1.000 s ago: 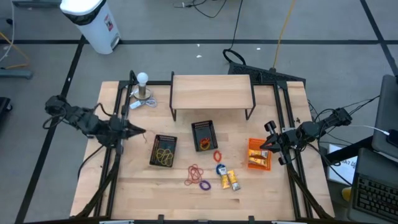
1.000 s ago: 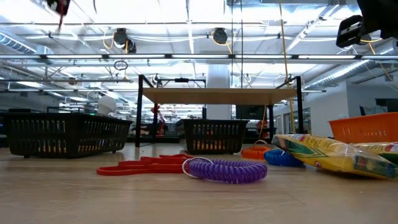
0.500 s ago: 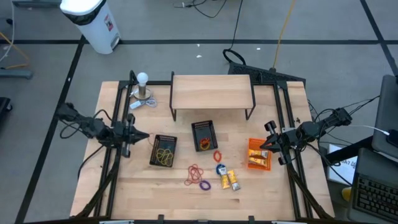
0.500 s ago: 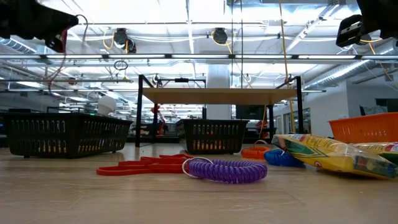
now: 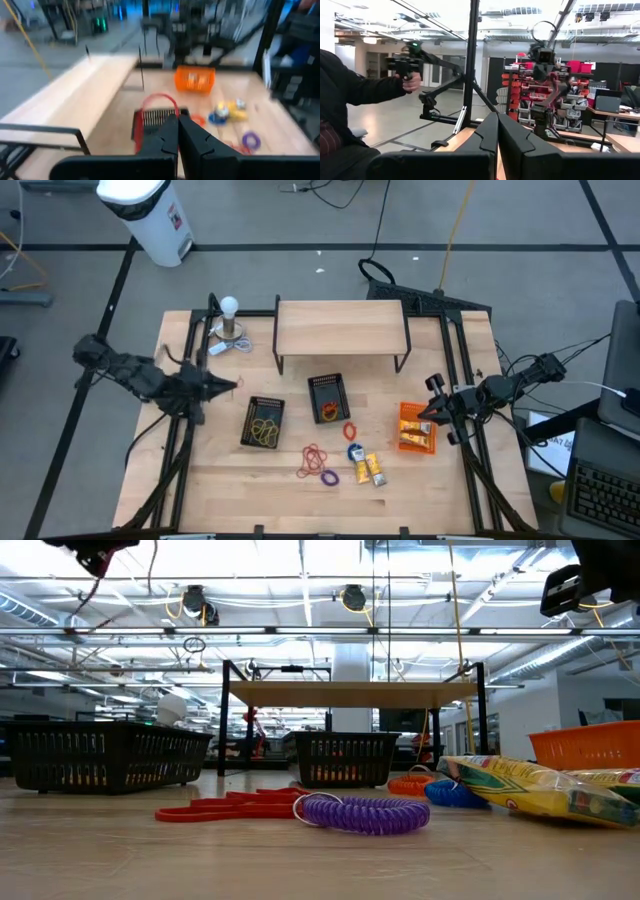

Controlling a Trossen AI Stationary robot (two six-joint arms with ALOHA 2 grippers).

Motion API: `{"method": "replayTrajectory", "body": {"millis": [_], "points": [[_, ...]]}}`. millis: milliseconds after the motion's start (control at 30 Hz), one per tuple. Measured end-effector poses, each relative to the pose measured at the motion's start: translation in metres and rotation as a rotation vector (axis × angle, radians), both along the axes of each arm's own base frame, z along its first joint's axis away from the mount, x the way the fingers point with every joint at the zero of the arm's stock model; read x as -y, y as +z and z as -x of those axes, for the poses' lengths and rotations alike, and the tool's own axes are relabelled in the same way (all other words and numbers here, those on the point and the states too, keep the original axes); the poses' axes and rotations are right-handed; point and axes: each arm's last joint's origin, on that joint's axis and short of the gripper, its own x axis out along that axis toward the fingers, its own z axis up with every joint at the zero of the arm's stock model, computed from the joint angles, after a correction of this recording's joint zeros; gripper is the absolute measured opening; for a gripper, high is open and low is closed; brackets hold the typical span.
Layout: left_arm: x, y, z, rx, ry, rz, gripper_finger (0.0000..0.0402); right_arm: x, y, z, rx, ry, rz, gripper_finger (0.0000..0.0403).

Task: Pick & Place Office Desk Supplies
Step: Put the red rubber band into the left black bin

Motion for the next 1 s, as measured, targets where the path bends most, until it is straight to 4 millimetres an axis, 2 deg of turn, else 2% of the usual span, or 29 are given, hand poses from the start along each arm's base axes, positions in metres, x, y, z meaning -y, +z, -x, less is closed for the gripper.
{"method": "replayTrajectory", "body": {"millis": [167,367,467,733,1000], "points": [[0.017,-0.003,-0.034,-0.164,-0.04,-0.014,0.0,0.0,0.0,0.0,-0.002,-0.009,-0.003,0.0],[0.027,-0.026,-0.061,-0.333,-0.007,-0.013,0.0,0.0,0.0,0.0,-0.001,-0.007,-0.002,0.0],[0.03,-0.037,-0.067,-0.414,0.013,-0.007,0.0,0.0,0.0,0.0,-0.002,-0.007,-0.002,0.0],[0.029,-0.057,-0.068,-0.586,0.1,0.045,0.0,0.0,-0.001,0.0,-0.007,-0.006,0.001,0.0],[0.033,-0.079,-0.09,-0.721,0.067,0.083,0.0,0.0,-0.001,0.0,-0.005,-0.007,0.001,0.0]]}}
